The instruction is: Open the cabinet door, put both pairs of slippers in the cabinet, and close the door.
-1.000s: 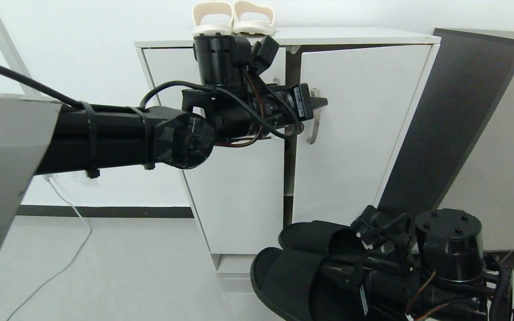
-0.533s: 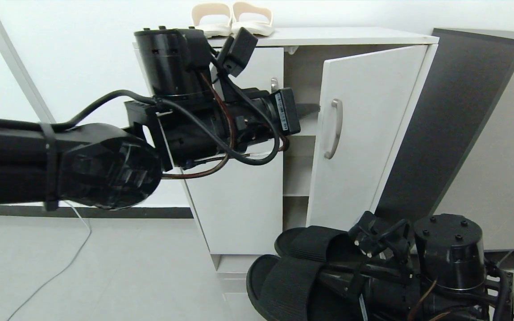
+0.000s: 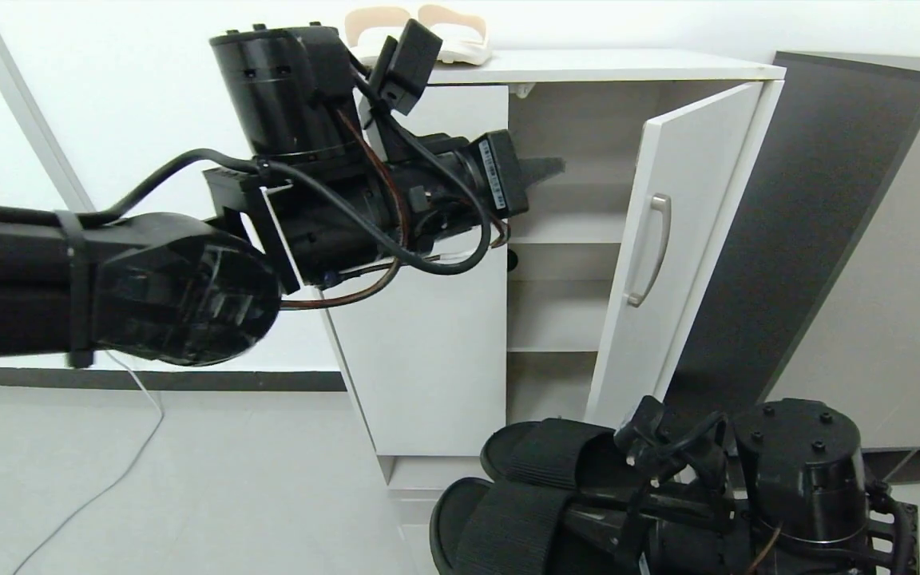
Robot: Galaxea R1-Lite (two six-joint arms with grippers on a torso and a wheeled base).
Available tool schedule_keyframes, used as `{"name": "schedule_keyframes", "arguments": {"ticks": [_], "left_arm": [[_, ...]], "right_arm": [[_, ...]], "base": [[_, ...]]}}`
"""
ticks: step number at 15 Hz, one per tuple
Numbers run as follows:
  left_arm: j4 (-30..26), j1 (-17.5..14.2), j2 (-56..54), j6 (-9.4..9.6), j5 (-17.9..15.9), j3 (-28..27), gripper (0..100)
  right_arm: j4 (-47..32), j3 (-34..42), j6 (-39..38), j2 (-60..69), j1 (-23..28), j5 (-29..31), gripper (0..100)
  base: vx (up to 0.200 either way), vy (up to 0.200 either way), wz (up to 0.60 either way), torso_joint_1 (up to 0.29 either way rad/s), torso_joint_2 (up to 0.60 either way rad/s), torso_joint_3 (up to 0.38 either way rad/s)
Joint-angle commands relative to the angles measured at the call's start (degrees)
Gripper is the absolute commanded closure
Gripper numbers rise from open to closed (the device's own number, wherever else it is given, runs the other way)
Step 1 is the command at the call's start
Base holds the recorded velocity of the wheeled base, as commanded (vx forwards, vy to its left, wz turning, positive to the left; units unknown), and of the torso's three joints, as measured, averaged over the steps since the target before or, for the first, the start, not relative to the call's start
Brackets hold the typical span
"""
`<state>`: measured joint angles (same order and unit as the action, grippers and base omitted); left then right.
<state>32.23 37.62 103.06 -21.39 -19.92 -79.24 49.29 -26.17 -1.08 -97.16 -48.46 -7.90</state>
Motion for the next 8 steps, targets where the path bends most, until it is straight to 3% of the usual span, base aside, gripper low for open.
{"name": "schedule_keyframes", "arguments": {"ticks": [1,6,8], "left_arm": [[0.8,-0.1,6.0,-0.23,0.1,-4.3,100],[-0.3,0.4,9.7,-1.19,0.1,-9.5,100],[-0.6,1.7,12.0,-1.81,0.1,-12.8,100]], "right_arm": [[0.0,0.3,0.3,0.0,-0.1,0.0,100],[0.1,0.3,0.3,-1.0,-0.6,0.2,100],[0.1,0.3,0.3,-1.0,-0.6,0.2,100]], "base": [[0.000,0.000,0.00,0.000,0.00,0.000],[0.000,0.000,0.00,0.000,0.00,0.000],[-0.200,0.000,0.00,0.002,0.00,0.005]]}}
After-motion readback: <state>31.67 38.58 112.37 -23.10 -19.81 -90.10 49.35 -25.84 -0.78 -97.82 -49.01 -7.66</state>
